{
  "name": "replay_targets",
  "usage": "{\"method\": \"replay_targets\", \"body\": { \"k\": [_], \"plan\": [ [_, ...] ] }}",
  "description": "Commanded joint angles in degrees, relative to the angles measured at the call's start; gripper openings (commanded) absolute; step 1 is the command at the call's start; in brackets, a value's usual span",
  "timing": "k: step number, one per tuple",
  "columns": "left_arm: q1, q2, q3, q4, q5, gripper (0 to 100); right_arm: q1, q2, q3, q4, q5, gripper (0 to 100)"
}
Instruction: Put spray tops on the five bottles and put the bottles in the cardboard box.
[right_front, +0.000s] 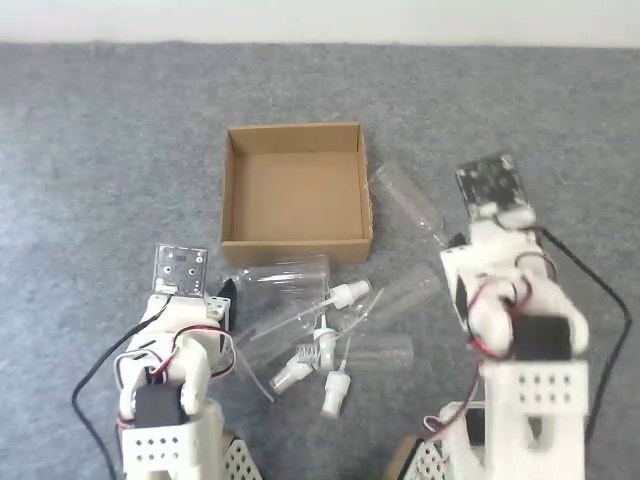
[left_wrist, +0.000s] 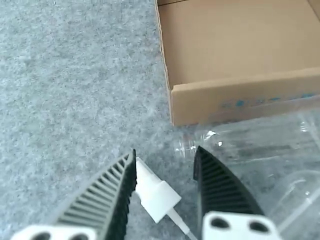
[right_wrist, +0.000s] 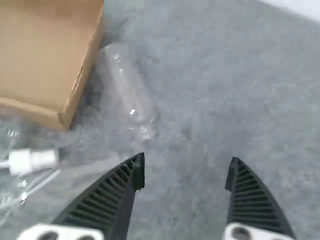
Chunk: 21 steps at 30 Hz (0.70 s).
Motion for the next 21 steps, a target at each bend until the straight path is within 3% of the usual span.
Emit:
{"method": "replay_targets", "body": {
  "k": [1, 21],
  "plan": [
    [-0.35, -0.88, -3.12, 0.09, -0.26, 18, -2.51, 11.12, -8.79, 0.57, 0.44, 26.1],
    [-0.35, -0.88, -2.51, -0.26, -0.35, 18, -5.05, 49.45, -31.47, 0.57, 0.88, 26.1]
  ]
}}
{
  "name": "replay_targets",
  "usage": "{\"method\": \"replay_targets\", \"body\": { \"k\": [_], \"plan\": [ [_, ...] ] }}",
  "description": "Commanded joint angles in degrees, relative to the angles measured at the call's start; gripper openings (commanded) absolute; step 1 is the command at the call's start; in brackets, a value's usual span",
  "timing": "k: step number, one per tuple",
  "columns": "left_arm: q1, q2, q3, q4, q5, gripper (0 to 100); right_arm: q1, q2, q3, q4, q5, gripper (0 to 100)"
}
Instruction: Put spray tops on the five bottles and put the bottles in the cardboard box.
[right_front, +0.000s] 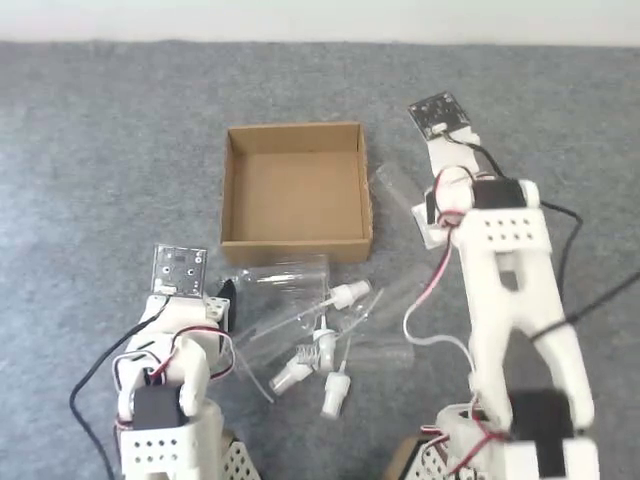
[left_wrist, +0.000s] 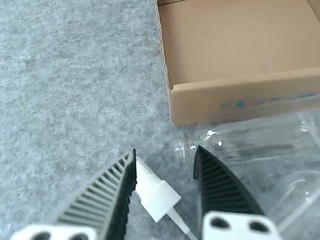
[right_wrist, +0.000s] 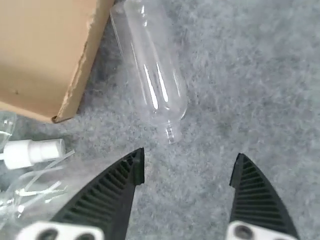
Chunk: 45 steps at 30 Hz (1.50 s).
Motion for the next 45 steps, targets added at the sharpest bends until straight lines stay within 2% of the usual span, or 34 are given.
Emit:
{"method": "replay_targets", "body": {
  "k": [1, 21, 26, 45],
  "plan": [
    [-0.35, -0.88, -2.51, -0.26, -0.35, 18, -0.84, 4.53, -7.38, 0.13, 0.70, 26.1],
    [-0.35, -0.88, -2.51, -0.26, -0.35, 18, -5.32, 27.56, -24.97, 0.66, 0.88, 26.3],
    [-0.35, -0.88, -2.51, -0.26, -0.35, 18, -5.85, 31.25, -27.25, 0.48, 4.57, 26.3],
    [-0.35, -0.88, -2.51, -0.26, -0.35, 18, -5.49, 40.04, -30.51, 0.31, 4.48, 25.1]
  ]
}}
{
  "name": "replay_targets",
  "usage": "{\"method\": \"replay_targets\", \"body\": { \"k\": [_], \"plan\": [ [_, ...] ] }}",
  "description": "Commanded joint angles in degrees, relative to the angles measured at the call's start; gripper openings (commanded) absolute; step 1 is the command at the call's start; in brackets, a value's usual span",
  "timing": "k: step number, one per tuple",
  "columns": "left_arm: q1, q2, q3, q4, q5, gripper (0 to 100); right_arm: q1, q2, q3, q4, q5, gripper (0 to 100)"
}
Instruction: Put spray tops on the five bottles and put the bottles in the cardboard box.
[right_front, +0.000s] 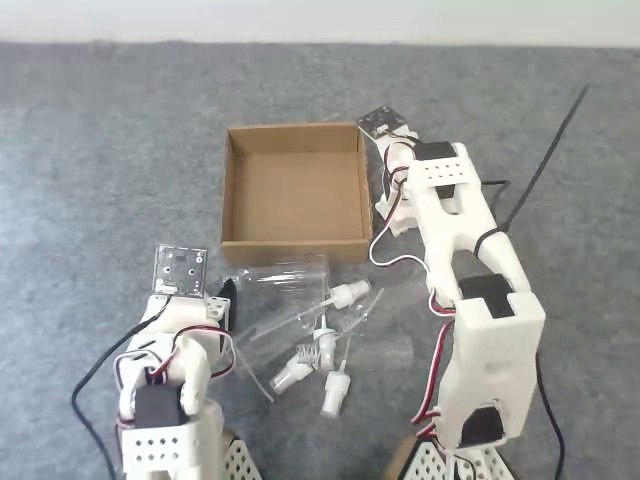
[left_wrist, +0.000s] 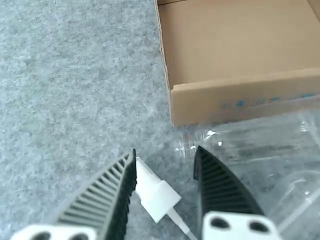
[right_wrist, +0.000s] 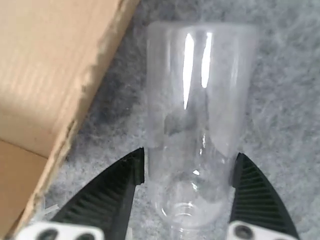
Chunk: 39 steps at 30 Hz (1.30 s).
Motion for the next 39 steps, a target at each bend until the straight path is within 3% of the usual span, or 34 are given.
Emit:
{"method": "replay_targets", "body": {
  "k": [1, 9, 26, 28, 34, 39],
  "plan": [
    [-0.35, -0.88, -2.51, -0.26, -0.35, 18, -0.31, -0.92, -3.43, 0.48, 0.26, 23.1],
    [-0.35, -0.88, -2.51, -0.26, -0.35, 18, 1.71, -1.45, -3.43, 0.13, 0.09, 5.2],
    [-0.35, -0.88, -2.42, -0.26, -0.35, 18, 9.54, -9.45, -3.34, 7.78, -0.18, 3.8],
    [-0.35, -0.88, -2.42, -0.26, -0.35, 18, 10.95, -9.89, -3.34, 8.48, -3.34, 3.8],
    [-0.26, -0.88, -1.98, -0.35, -0.44, 18, 15.08, -9.80, -3.08, 11.12, -22.51, 3.8],
    [-0.26, -0.88, -1.98, -0.35, -0.44, 18, 15.34, -10.15, -3.25, 15.96, -27.60, 3.8]
  ]
}}
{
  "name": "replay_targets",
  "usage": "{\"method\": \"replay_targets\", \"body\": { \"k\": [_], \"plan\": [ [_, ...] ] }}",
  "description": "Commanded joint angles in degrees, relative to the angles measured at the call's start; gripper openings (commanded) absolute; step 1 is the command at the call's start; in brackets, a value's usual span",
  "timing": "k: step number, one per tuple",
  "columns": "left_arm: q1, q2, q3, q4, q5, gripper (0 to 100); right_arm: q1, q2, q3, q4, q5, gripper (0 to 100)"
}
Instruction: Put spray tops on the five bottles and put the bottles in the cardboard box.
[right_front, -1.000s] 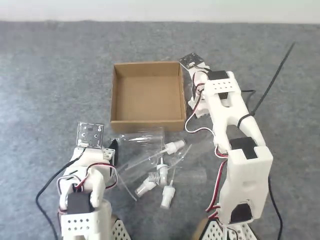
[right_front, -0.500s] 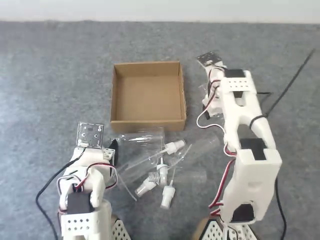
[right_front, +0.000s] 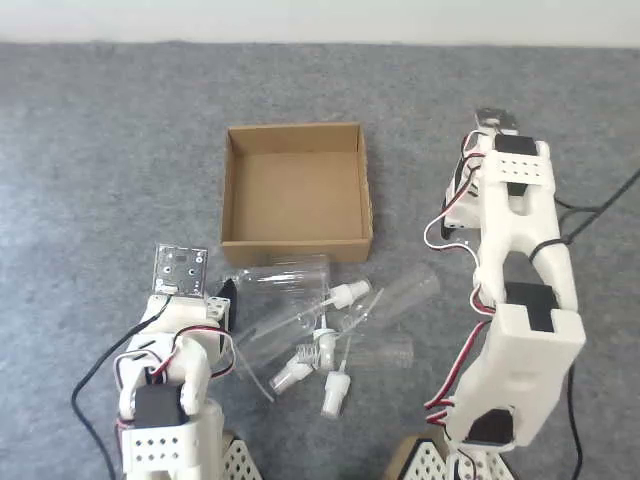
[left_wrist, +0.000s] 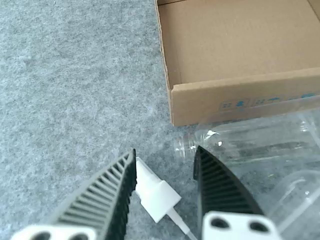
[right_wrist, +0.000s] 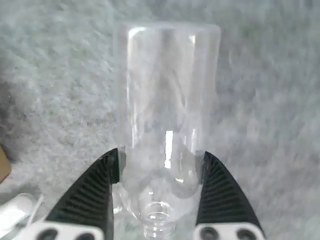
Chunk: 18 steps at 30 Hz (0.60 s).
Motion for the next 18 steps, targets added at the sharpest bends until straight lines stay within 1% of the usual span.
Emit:
{"method": "replay_targets", "body": {
  "k": [1, 9, 16, 18],
  "plan": [
    [-0.26, -0.88, -1.98, -0.35, -0.44, 18, 0.57, -5.23, -3.25, 4.79, -3.78, 3.8],
    [-0.26, -0.88, -1.89, -0.35, -0.44, 18, 1.54, -5.23, -3.25, 10.24, -3.96, 3.8],
    [-0.26, -0.88, -1.89, -0.35, -0.44, 18, 5.14, -5.23, -3.16, 12.18, -4.57, 3.8],
    [-0.26, -0.88, -1.89, -0.35, -0.44, 18, 6.20, -5.23, -3.16, 12.18, -8.26, 3.8]
  ]
}}
